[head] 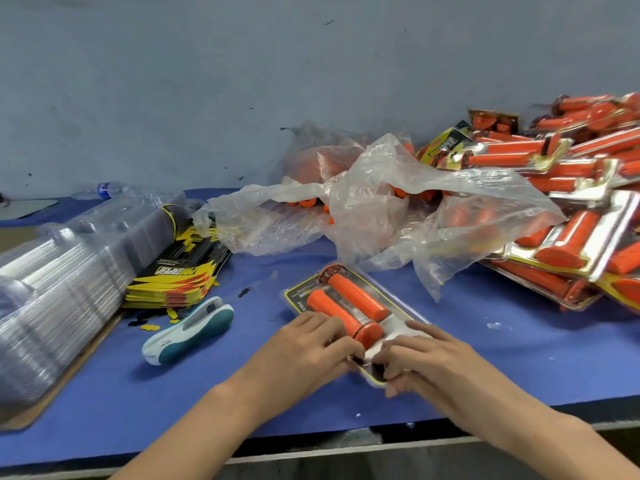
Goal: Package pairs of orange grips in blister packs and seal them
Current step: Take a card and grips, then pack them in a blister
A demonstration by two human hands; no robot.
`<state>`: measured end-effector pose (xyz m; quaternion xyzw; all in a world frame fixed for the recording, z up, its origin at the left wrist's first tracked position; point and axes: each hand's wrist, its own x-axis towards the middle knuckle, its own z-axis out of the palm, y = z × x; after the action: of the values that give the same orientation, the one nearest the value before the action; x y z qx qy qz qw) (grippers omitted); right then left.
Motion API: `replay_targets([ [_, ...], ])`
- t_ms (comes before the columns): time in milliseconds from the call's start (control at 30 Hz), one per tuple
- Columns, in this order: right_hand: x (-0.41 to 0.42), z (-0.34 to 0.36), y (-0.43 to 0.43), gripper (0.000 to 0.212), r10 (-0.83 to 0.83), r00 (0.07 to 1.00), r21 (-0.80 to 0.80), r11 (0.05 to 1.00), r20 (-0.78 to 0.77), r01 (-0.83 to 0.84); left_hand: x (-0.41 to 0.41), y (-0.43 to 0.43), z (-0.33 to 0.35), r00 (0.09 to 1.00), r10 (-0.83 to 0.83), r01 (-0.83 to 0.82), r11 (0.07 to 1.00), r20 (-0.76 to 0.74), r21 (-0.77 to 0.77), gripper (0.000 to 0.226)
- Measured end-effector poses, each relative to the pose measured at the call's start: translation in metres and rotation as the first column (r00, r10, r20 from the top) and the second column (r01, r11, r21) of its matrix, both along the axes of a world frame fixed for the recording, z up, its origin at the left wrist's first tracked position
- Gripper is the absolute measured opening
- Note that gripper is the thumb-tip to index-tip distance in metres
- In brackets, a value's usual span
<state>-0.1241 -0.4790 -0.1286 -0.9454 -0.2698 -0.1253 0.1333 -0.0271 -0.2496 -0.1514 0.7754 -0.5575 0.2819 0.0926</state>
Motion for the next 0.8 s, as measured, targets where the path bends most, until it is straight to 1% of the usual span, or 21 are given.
replay_targets([
  [33, -0.001, 0.000, -0.006, 0.005, -0.021, 1.000, -0.010, 1.000, 0.019, 0.021, 0.002, -0.001, -0.002, 1.000, -0.008, 0.008, 1.000, -0.005, 0.007, 0.013],
  [100, 0.002, -0.002, -0.015, 0.020, -0.058, 0.997, -0.045, 0.997, 0.051, 0.060, 0.005, -0.001, -0.004, 1.000, 0.000, 0.000, 1.000, -0.019, 0.001, 0.013],
  [167, 0.007, 0.000, -0.022, 0.019, -0.116, 0.988, -0.091, 0.988, 0.101, 0.126, 0.008, -0.004, -0.005, 1.000, 0.008, -0.008, 1.000, -0.016, -0.018, 0.009],
  [200, 0.009, 0.000, -0.025, 0.019, -0.153, 0.985, -0.123, 0.979, 0.074, 0.161, 0.009, -0.006, -0.006, 1.000, 0.016, -0.016, 1.000, -0.001, -0.022, 0.006],
  [233, 0.011, -0.002, -0.029, 0.023, -0.198, 0.980, -0.148, 0.968, 0.034, 0.201, 0.009, -0.009, -0.007, 0.999, 0.028, -0.028, 0.999, 0.024, -0.025, 0.003],
  [300, 0.009, -0.007, -0.031, 0.041, -0.267, 0.963, -0.191, 0.948, -0.037, 0.256, 0.008, -0.015, -0.009, 0.997, 0.052, -0.050, 0.998, 0.054, -0.036, 0.005],
  [333, 0.008, -0.010, -0.027, 0.048, -0.274, 0.961, -0.170, 0.949, -0.032, 0.265, 0.007, -0.018, -0.010, 0.996, 0.063, -0.060, 0.997, 0.066, -0.041, 0.005],
  [367, 0.009, -0.011, -0.019, 0.051, -0.273, 0.962, -0.156, 0.949, 0.015, 0.272, 0.006, -0.021, -0.011, 0.994, 0.071, -0.067, 0.997, 0.079, -0.046, 0.004],
  [400, 0.011, -0.012, -0.007, 0.047, -0.256, 0.962, -0.140, 0.954, 0.093, 0.267, 0.004, -0.025, -0.012, 0.993, 0.076, -0.072, 0.996, 0.089, -0.052, 0.004],
  [467, 0.018, -0.018, 0.009, 0.020, -0.241, 0.935, -0.134, 0.950, 0.260, 0.283, 0.002, -0.030, -0.013, 0.992, 0.076, -0.070, 0.995, 0.096, -0.068, 0.008],
  [500, 0.021, -0.019, 0.012, 0.012, -0.252, 0.917, -0.141, 0.941, 0.309, 0.306, 0.002, -0.031, -0.013, 0.993, 0.075, -0.069, 0.995, 0.094, -0.071, 0.011],
  [567, 0.024, -0.018, 0.010, 0.015, -0.280, 0.896, -0.147, 0.927, 0.344, 0.346, 0.003, -0.026, -0.012, 0.992, 0.087, -0.081, 0.994, 0.088, -0.073, 0.014],
  [633, 0.025, -0.019, -0.002, 0.019, -0.288, 0.881, -0.131, 0.924, 0.376, 0.358, 0.007, -0.013, -0.011, 0.989, 0.113, -0.109, 0.993, 0.098, -0.052, 0.012],
  [700, 0.024, -0.017, -0.017, 0.022, -0.304, 0.876, -0.116, 0.922, 0.374, 0.370, 0.013, 0.004, -0.008, 0.980, 0.155, -0.153, 0.988, 0.125, -0.026, 0.010],
  [800, 0.024, -0.014, -0.032, 0.026, -0.349, 0.868, -0.114, 0.905, 0.353, 0.410, 0.018, 0.022, -0.002, 0.971, 0.202, -0.194, 0.978, 0.124, -0.073, 0.014],
])
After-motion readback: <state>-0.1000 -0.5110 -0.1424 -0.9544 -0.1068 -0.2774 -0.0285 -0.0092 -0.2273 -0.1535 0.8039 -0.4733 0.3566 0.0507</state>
